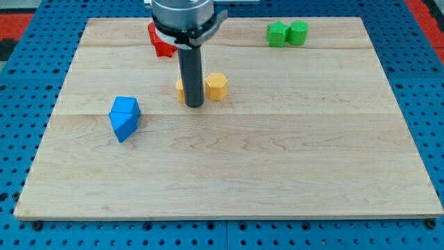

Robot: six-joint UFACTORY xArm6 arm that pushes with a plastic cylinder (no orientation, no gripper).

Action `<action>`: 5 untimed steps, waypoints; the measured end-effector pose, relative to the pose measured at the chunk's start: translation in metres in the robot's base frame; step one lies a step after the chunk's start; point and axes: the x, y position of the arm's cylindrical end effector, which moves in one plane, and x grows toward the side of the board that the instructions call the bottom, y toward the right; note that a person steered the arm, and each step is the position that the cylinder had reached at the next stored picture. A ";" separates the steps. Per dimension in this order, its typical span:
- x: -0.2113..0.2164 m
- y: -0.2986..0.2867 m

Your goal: Move yellow heart towards center left

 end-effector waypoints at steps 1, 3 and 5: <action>-0.016 0.000; -0.047 0.020; -0.047 -0.024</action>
